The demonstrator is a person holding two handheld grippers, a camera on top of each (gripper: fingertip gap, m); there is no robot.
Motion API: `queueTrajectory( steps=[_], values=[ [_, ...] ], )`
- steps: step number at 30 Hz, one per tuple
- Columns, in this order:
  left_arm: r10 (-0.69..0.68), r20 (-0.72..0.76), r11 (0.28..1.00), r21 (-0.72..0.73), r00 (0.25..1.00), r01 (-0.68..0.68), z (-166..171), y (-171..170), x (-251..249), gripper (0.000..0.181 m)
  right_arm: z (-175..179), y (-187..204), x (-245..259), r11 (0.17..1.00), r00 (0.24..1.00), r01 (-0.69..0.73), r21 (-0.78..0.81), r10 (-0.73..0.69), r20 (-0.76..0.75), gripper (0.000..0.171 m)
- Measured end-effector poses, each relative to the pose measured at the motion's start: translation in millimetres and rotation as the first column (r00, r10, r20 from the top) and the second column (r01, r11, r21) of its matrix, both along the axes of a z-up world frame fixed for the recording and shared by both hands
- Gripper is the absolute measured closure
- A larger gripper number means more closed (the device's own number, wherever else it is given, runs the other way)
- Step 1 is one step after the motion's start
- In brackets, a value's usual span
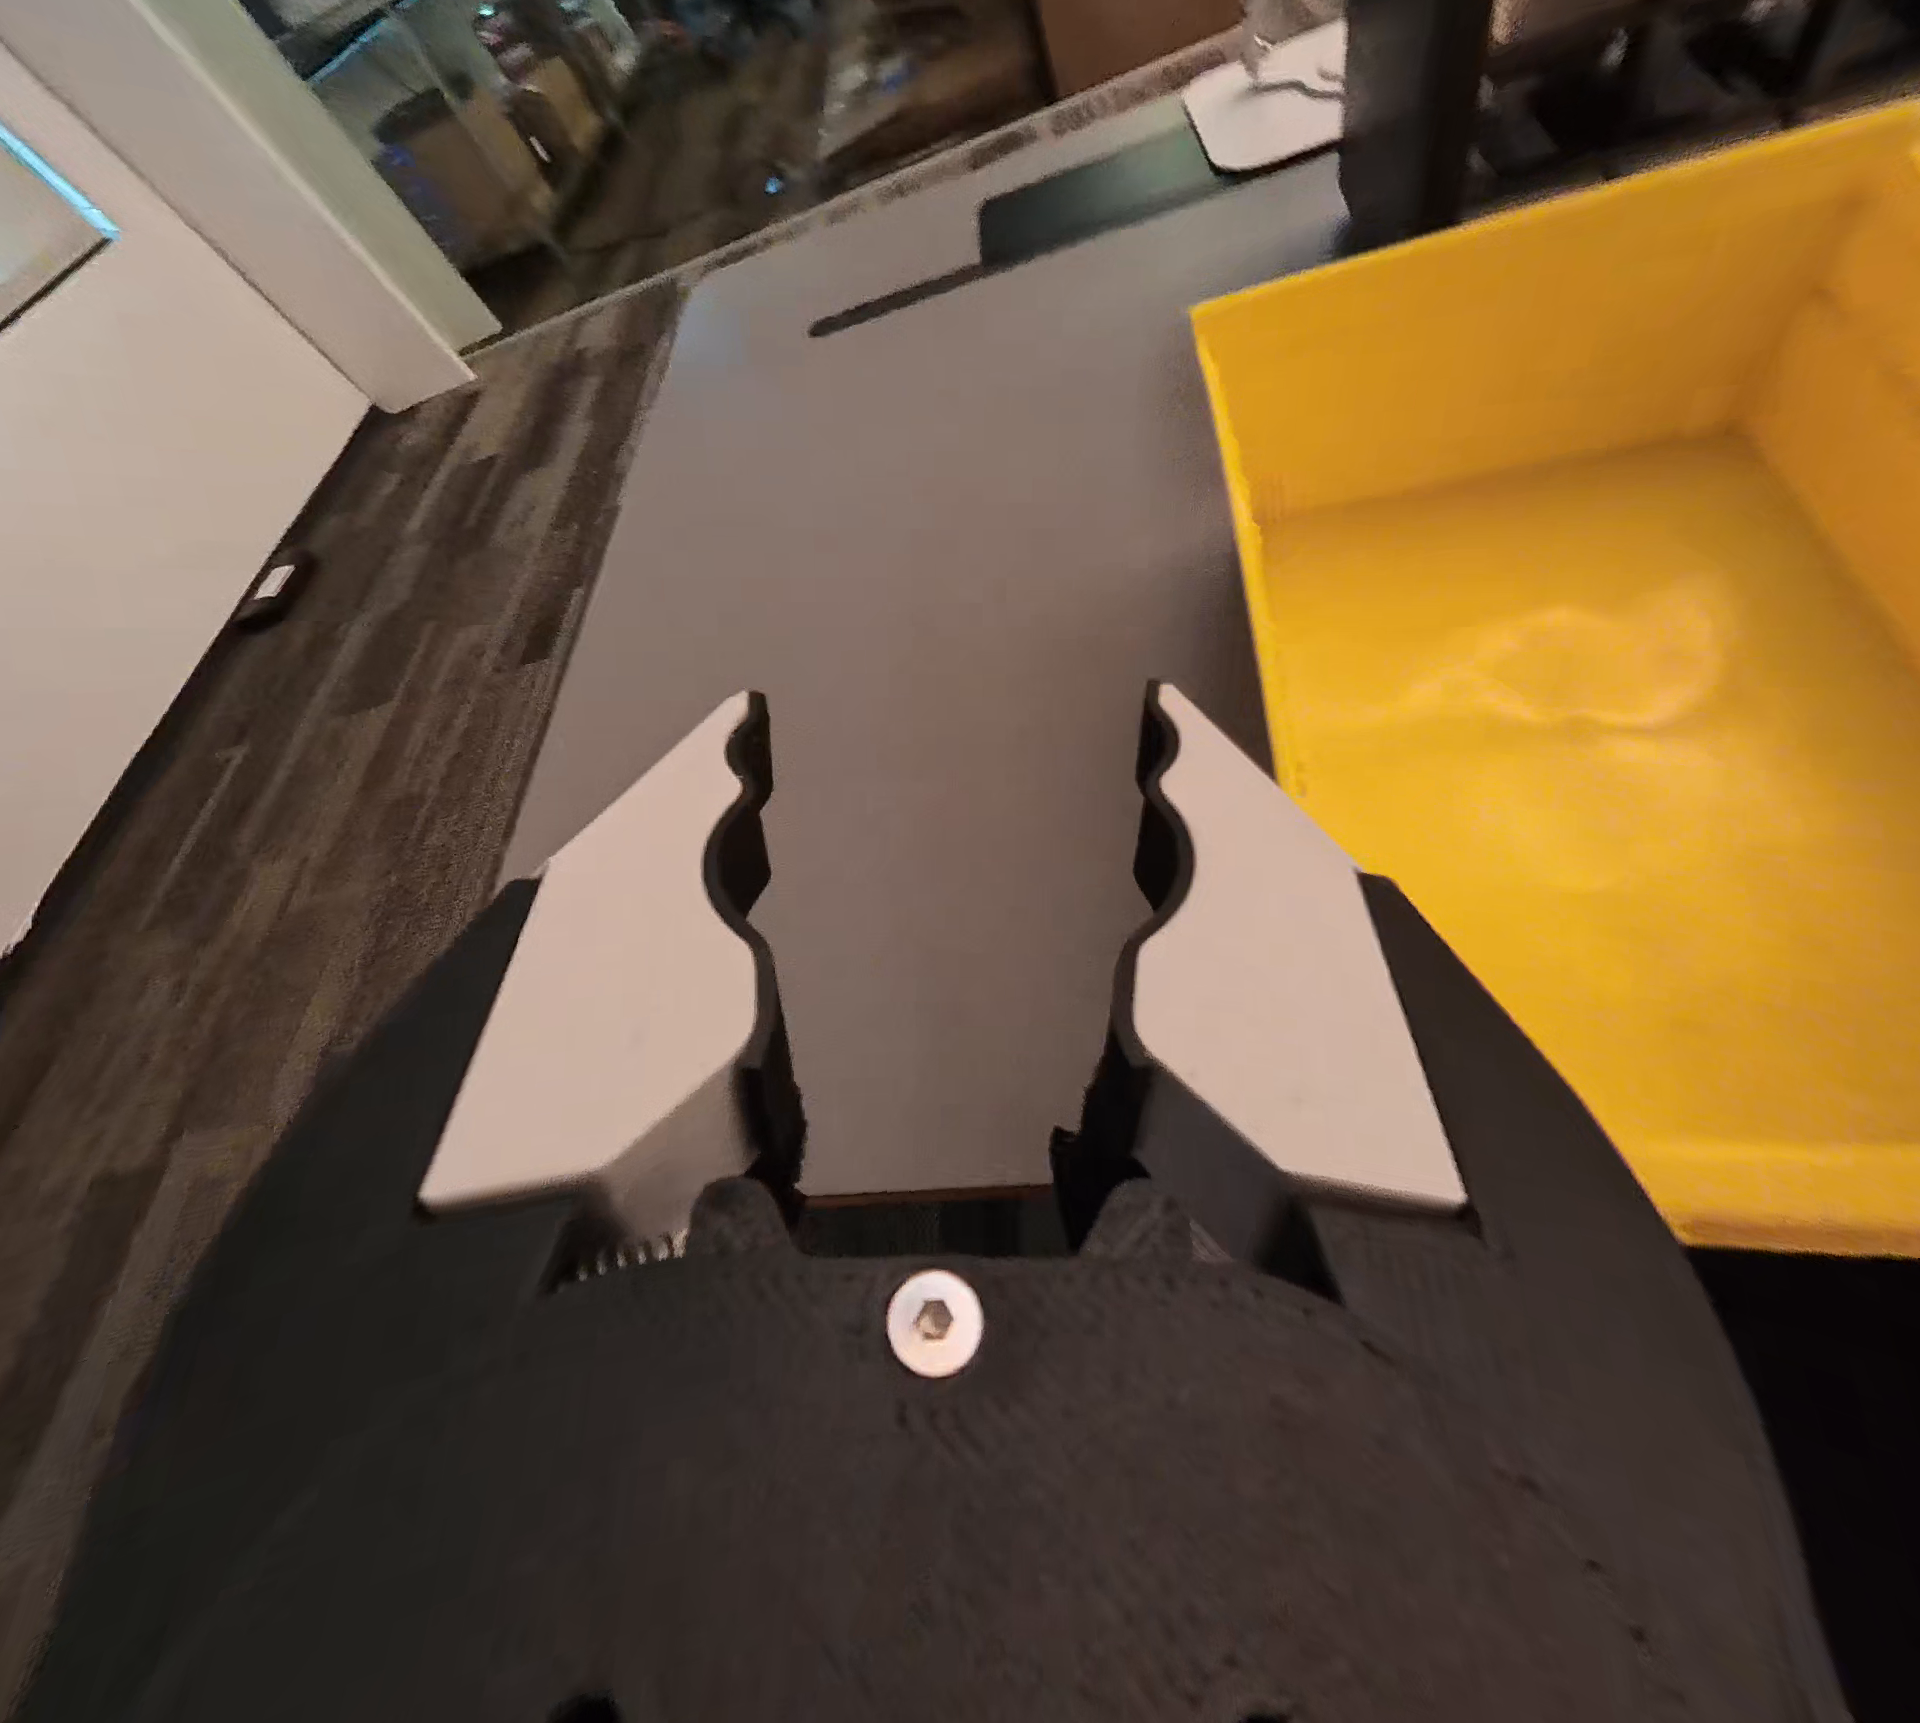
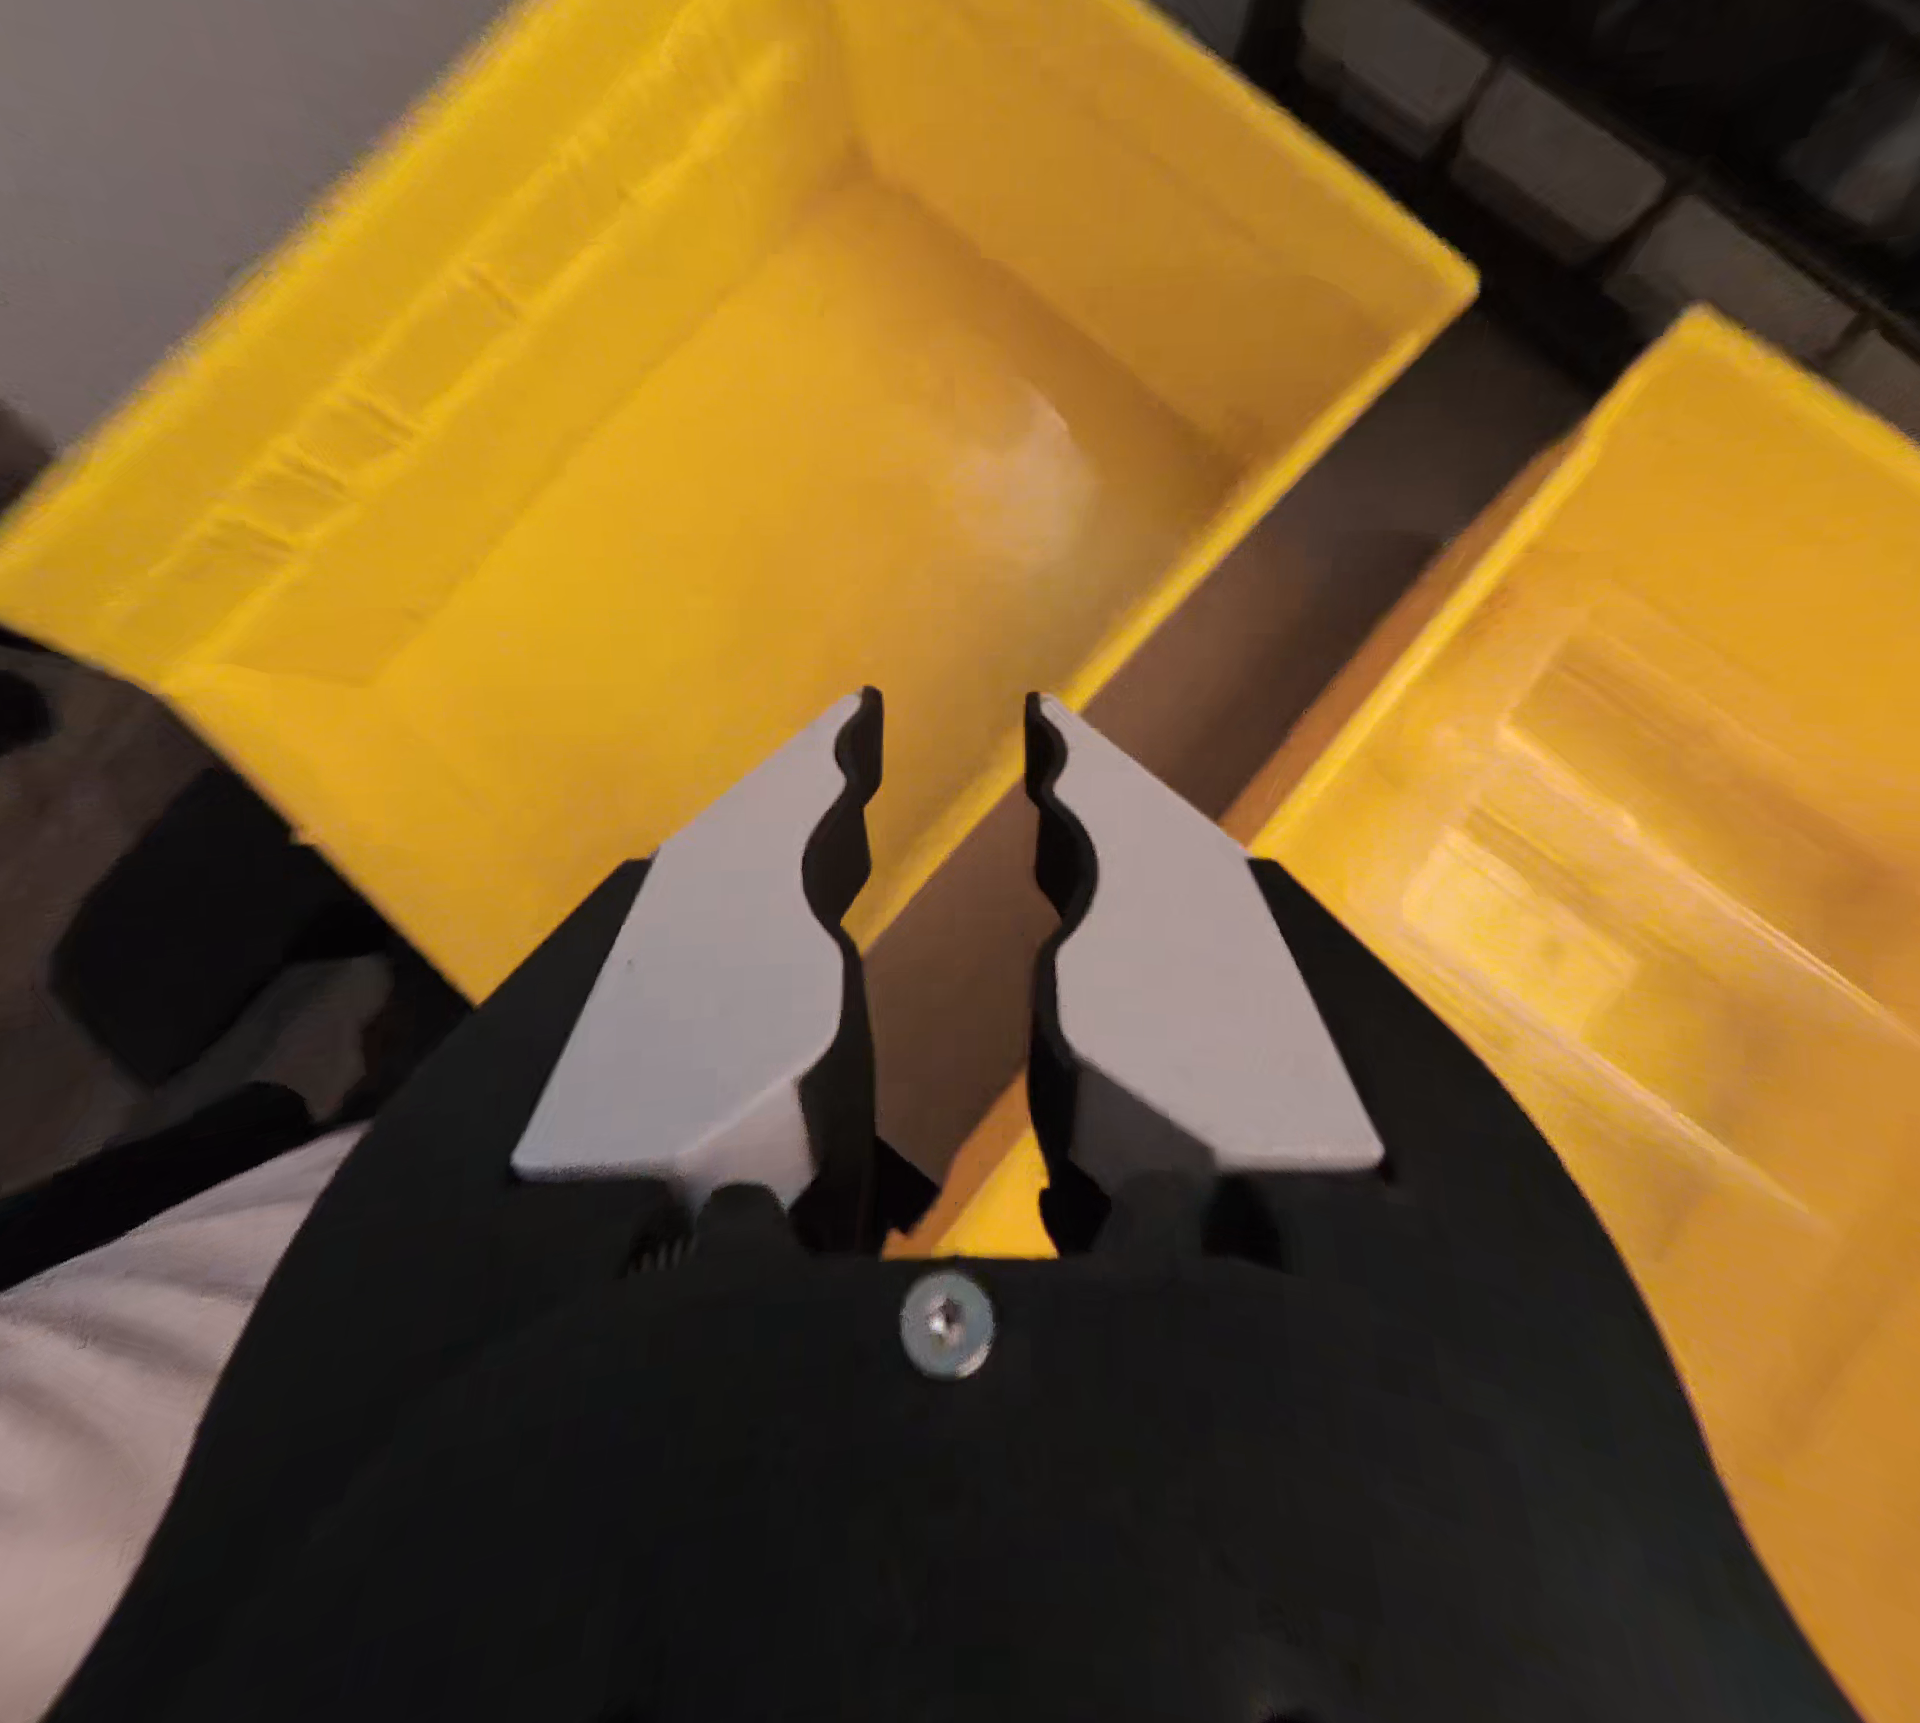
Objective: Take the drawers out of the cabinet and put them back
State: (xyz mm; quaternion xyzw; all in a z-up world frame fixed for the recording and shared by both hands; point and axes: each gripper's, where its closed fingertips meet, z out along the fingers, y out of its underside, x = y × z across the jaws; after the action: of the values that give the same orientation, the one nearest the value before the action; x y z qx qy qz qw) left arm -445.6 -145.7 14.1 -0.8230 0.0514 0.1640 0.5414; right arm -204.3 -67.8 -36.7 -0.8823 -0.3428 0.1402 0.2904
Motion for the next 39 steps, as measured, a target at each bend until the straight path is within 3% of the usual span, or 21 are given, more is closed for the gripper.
queueTrajectory(
  steps=[4, 10, 15, 18, 22, 26, 31, 34, 39],
  values=[
    [0.035, -0.018, 0.999, 0.022, 0.999, -0.034, 4.4, 2.3, -9.8, 0.112, -33.7, -7.8, -11.6, 0.989, 0.998, -0.005, -0.149, 0.015, 0.068, 0.148],
    [0.040, -0.036, 0.999, 0.007, 0.999, -0.040, -1.5, 7.1, -9.3, 0.112, -46.7, 0.9, -21.8, 0.987, 0.984, -0.006, -0.159, 0.034, 0.175, 0.144],
    [0.042, -0.029, 0.999, -0.011, 0.999, -0.042, -7.5, 8.9, -10.0, 0.113, -39.9, 5.4, -38.7, 0.977, 0.995, -0.060, -0.206, 0.075, 0.070, 0.155],
    [0.033, -0.028, 0.999, -0.027, 0.999, -0.034, -10.6, 7.3, -8.8, 0.112, -33.2, 9.5, -20.8, 0.984, 0.991, -0.029, -0.178, 0.052, 0.125, 0.149],
    [0.033, -0.024, 0.999, -0.021, 0.999, -0.033, -10.1, 3.3, -11.7, 0.115, -4.8, 13.6, 3.5, 0.989, 0.996, 0.037, -0.145, -0.024, 0.091, 0.143],
    [0.023, -0.010, 0.999, -0.029, 1.000, -0.023, -12.5, 4.6, -8.9, 0.115, -3.0, 13.4, 15.9, 0.980, 0.997, 0.057, -0.190, -0.045, 0.065, 0.143],
    [0.000, -0.014, 0.999, -0.055, 1.000, -0.001, -17.8, 5.4, -0.1, 0.115, -42.2, 1.1, 24.7, 0.947, 0.975, 0.101, -0.305, -0.033, 0.221, 0.136],
    [-0.007, -0.020, 0.999, -0.049, 1.000, 0.006, -15.7, 4.4, 2.2, 0.115, -55.8, -0.4, 5.9, 0.927, 0.981, 0.062, -0.369, 0.011, 0.192, 0.138],
    [-0.016, -0.019, 0.999, -0.038, 1.000, 0.016, -12.1, 2.8, 2.9, 0.116, -83.2, 19.7, -8.8, 0.920, 0.971, 0.113, -0.374, -0.022, 0.239, 0.136]
  ],
)
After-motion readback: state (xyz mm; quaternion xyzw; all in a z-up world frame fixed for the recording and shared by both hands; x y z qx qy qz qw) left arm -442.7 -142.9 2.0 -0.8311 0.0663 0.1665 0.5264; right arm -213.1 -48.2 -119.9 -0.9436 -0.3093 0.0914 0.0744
